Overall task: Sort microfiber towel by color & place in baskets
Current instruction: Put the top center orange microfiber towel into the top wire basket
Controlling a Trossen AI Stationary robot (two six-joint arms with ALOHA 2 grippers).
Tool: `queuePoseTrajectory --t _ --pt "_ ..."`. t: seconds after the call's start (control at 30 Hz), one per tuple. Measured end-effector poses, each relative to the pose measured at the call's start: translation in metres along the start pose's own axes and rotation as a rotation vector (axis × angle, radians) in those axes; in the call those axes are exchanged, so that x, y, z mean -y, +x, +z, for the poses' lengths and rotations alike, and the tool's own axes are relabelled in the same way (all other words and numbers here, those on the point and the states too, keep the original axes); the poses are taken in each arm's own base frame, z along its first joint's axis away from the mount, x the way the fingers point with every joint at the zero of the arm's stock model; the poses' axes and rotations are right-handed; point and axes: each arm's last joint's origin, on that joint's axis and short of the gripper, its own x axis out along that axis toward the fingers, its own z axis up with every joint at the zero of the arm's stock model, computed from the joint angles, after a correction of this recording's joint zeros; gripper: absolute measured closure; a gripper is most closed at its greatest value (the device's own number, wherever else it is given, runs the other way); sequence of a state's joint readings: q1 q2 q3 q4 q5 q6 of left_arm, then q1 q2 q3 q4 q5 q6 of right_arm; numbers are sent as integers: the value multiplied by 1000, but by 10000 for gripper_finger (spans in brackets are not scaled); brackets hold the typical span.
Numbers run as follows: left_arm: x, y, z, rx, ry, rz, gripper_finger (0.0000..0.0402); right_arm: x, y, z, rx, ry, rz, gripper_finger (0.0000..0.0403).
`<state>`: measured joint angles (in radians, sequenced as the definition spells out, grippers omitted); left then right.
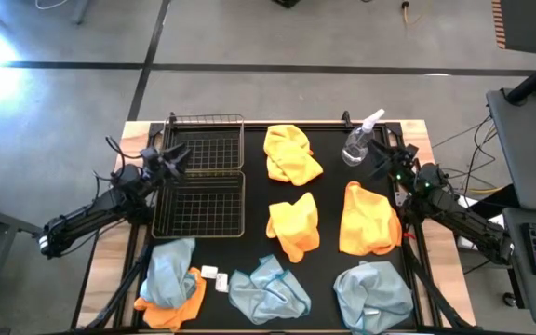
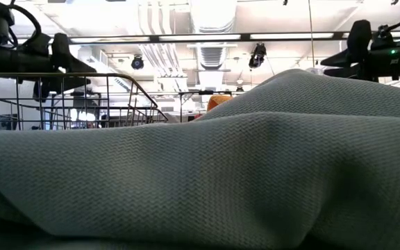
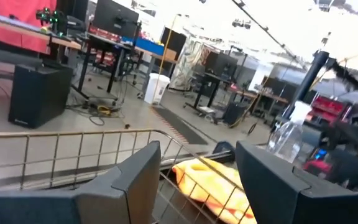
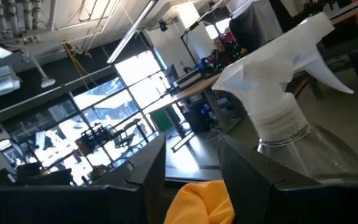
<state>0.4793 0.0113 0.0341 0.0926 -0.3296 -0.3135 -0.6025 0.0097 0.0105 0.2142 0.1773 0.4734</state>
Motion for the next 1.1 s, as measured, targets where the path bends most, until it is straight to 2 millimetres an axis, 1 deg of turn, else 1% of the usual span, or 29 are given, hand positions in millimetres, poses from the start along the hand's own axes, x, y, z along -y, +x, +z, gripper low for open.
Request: queuePoseTrajectory --t 0.13,0.3,0.37,0.47,0.6,0.7,0.87,0.97,1.1 --pt "2 1 2 18 -26 -27 208 -1 0 0 -10 0 19 261" --pt "8 1 13 107 -24 -155 208 -2 0 1 -17 -14 19 261" --pt "10 2 17 142 -9 -186 208 -5 1 8 -12 -22 28 261" --pt "12 3 19 172 28 -191 208 -14 3 21 -20 -82 67 261" --pt "13 7 20 177 36 -191 208 -24 12 34 -114 -116 69 261" --pt "14 9 21 194 17 -198 208 -31 24 45 -181 -127 27 261" --pt "16 12 24 225 -33 -212 208 -41 62 49 -404 -177 -69 261" --pt "16 14 22 202 -25 -205 208 -47 81 53 -535 -232 -115 261" --pt "16 17 19 175 -21 -192 208 -53 102 57 -695 -255 -181 261"
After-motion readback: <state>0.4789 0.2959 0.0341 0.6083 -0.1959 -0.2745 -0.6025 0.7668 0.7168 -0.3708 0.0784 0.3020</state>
